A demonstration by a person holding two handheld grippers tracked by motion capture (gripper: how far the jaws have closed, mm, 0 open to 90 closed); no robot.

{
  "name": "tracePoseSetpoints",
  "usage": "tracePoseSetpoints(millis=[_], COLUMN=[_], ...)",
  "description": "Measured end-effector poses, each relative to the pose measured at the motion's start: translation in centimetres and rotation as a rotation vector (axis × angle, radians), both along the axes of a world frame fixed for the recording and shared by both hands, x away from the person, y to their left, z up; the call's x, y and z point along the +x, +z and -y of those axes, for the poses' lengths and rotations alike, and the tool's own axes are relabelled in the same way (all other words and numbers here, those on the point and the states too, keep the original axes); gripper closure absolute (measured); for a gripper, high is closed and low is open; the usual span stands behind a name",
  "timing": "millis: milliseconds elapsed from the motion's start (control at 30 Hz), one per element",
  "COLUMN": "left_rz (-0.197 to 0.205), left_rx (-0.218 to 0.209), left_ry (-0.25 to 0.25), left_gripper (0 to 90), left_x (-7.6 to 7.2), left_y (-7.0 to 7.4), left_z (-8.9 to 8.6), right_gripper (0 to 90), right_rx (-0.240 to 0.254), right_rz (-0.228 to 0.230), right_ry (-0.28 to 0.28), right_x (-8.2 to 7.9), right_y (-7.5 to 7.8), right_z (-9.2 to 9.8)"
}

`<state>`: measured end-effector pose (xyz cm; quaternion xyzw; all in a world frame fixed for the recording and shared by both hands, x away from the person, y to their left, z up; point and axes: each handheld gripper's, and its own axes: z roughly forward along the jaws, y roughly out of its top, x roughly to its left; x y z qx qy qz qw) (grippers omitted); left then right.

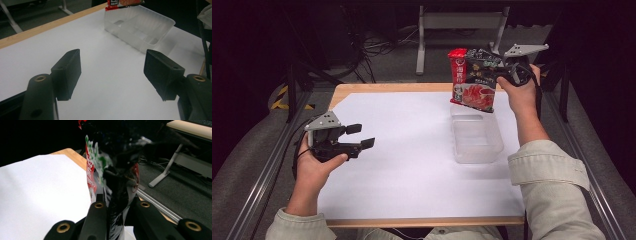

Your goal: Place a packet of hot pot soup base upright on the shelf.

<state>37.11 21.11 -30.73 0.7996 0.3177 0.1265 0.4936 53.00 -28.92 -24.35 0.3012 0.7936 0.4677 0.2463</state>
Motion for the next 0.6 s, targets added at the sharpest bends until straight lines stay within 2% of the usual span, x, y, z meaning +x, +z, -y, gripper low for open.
tracePoseSetpoints(millis=[133, 600], left_rz=[-0.009, -0.012], left_rx=[-0.003, 0.002], left_ry=[0.0, 0.005], left_gripper=[31.0, 30.7], left_x=[0.0, 0.0], left_y=[0.0, -0.2], left_z=[0.0, 0.0], right_gripper=[84.0, 83.9], right_rx=[-0.012, 0.004], right_rz=[-0.009, -0.036], right_ry=[-0.003, -0.005], right_x=[0.1, 0.8], right_y=[-0.5, -2.9], right_z=[0.1, 0.5])
